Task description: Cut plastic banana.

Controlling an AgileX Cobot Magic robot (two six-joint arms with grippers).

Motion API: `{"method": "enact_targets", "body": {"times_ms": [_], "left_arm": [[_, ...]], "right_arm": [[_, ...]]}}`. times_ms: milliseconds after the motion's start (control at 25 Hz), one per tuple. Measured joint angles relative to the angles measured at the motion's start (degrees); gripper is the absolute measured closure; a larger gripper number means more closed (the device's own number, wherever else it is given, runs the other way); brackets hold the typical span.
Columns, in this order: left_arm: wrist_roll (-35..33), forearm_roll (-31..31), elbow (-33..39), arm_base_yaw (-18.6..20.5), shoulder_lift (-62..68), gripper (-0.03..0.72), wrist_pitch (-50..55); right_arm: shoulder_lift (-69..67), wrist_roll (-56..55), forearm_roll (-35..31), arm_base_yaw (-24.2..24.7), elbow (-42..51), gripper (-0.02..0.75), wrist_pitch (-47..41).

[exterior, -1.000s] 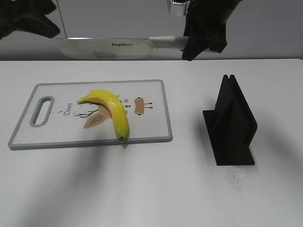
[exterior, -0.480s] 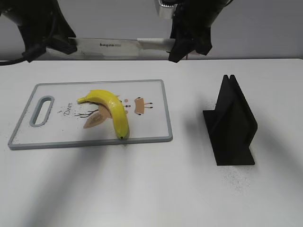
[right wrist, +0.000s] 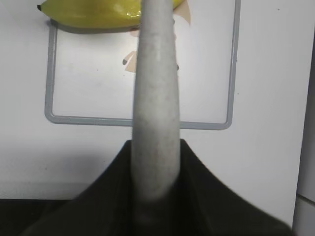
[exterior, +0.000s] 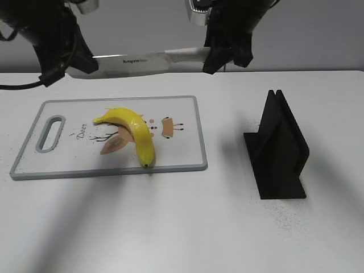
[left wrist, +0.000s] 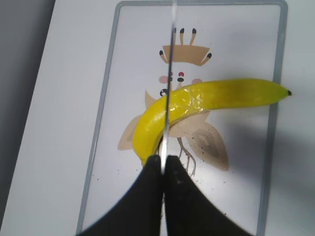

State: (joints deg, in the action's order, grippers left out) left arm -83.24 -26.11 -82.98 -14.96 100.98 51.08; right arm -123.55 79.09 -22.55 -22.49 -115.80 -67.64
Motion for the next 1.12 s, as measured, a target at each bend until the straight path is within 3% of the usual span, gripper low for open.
{"method": "enact_targets", "body": {"times_ms": [280,520,840,1120], "left_arm": [[-0.31,-1.59,0.00,0.00,9.24,0.697,-5.99],[0.60,-3.28,-0.97,0.00,20.28,0.697,-5.22],[1.53,-2.39,-0.65,0.00,18.18,0.697,-4.15],[1.90,0.03,-0.41,0.11,7.71,0.697,-4.73]], "right_arm": [[-6.84,-0.08,3.98,0.10,-1.01,0.549,3.14],[-15.53,-1.06,4.93,0.34,-1.27,0.549,2.70],[-16.05,-2.26,4.80,0.10,-5.54,0.549,-1.17],[-11.01,-6.61,4.81,-0.14,-10.86,0.536,-3.04]]}}
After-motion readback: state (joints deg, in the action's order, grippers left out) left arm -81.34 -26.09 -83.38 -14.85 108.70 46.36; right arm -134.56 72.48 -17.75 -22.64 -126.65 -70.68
